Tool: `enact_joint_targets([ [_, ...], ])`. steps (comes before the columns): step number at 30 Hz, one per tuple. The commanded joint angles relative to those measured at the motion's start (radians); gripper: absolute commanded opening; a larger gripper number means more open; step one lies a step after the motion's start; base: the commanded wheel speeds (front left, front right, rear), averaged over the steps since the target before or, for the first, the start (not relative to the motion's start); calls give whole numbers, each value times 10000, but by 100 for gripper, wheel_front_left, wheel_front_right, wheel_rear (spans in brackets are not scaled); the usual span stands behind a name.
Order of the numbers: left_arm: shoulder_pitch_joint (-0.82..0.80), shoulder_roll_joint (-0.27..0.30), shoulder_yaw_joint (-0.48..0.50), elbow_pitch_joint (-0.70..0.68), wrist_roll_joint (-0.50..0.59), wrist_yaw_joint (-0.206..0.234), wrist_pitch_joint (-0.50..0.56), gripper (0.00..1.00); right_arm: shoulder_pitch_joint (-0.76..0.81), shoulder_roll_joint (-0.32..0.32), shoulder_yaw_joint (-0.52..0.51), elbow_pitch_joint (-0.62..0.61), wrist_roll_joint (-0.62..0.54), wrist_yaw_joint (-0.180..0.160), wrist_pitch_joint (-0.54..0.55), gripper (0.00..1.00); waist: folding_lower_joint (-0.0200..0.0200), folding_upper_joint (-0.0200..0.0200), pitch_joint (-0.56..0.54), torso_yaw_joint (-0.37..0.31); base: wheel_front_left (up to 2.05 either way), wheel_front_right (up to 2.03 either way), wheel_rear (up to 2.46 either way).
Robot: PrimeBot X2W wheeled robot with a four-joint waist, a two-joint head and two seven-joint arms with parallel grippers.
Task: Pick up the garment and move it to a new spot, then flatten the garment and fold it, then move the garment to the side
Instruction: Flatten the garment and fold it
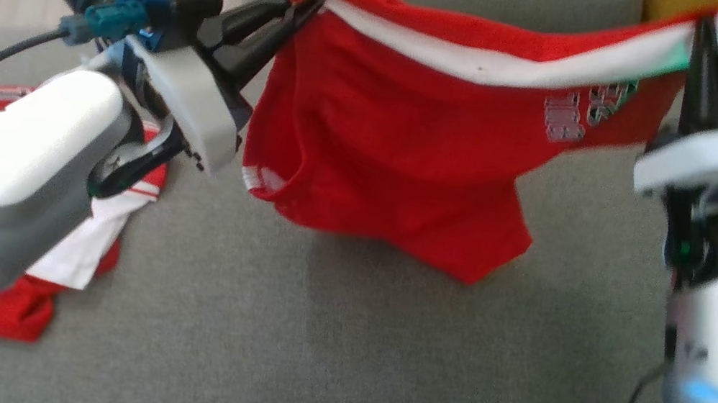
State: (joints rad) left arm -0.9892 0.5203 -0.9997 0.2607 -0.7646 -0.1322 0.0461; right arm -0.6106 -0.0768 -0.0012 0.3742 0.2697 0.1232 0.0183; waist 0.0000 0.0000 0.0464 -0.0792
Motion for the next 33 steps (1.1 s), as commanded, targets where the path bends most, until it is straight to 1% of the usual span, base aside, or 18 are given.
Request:
enact_joint_targets([
  [1, -975, 237, 585, 63, 190, 33, -175, 0, -1212, 12, 363, -137, -37, 75, 8, 0, 0, 0, 915, -226, 0, 0, 0],
  [4, -1844, 102, 724, 689, 555, 30, -492, 0, -2581, -83, 569, 648, -235, 75, -225, 0, 0, 0, 1747, -399, 0, 0, 0],
  [7, -2945, -182, 996, 1542, 796, 28, -862, 0, -4277, 35, 366, 1655, -110, 75, -668, 0, 0, 0, 2568, -579, 0, 0, 0],
  [8, -2945, -182, 996, 1542, 796, 28, -862, 0, -4277, 35, 366, 1655, -110, 75, -668, 0, 0, 0, 2568, -579, 0, 0, 0],
  [10, -3684, -422, 1129, 2153, 893, 26, -1127, 0, -5406, 114, 219, 2372, -202, 75, -1228, 0, 0, 0, 3011, -688, 0, 0, 0],
  [13, -4705, -718, 1198, 3124, 1305, 24, -1826, 0, -6744, 201, -155, 3486, -373, 75, -2145, 0, 0, 0, 3404, -727, 0, 0, 0],
  [16, -5343, -1066, 1216, 4016, 1514, 21, -2525, 0, -7400, 243, 92, 4346, -652, 75, -2595, 0, 0, 0, 3574, -714, 0, 0, 0],
  [18, -5448, -1286, 969, 4283, 1515, 19, -2778, 0, -7425, 255, 414, 4812, -639, 75, -2710, 0, 0, 0, 3645, -703, 0, 0, 0],
  [19, -5426, -1338, 646, 4288, 1562, 19, -2856, 0, -7332, 258, 604, 5062, -639, 75, -2736, 0, 0, 0, 3684, -668, 0, 0, 0],
  [24, -4618, -1396, -759, 4082, 1334, 17, -3047, 0, -6516, 232, 1357, 6410, -657, 75, -2764, 0, 0, 0, 3817, -502, 0, 0, 0],
  [26, -4033, -1288, -1378, 3858, 1105, 17, -3065, 0, -6169, 133, 1682, 6964, -534, 75, -2577, 0, 0, 0, 3742, -420, 0, 0, 0],
  [29, -3120, -964, -2275, 3347, 785, 17, -3073, 0, -5603, -122, 2330, 7498, -163, 75, -2093, 0, 0, 0, 3589, -287, 0, 0, 0],
  [31, -2505, -692, -2632, 2981, 846, 17, -3075, 0, -5184, -410, 2825, 7750, 96, 75, -1613, 0, 0, 0, 3402, -221, 0, 0, 0],
  [33, -1821, -493, -2757, 2594, 855, 17, -3076, 0, -4799, -692, 3266, 7849, 486, 75, -1085, 0, 0, 0, 3179, -161, 0, 0, 0],
])
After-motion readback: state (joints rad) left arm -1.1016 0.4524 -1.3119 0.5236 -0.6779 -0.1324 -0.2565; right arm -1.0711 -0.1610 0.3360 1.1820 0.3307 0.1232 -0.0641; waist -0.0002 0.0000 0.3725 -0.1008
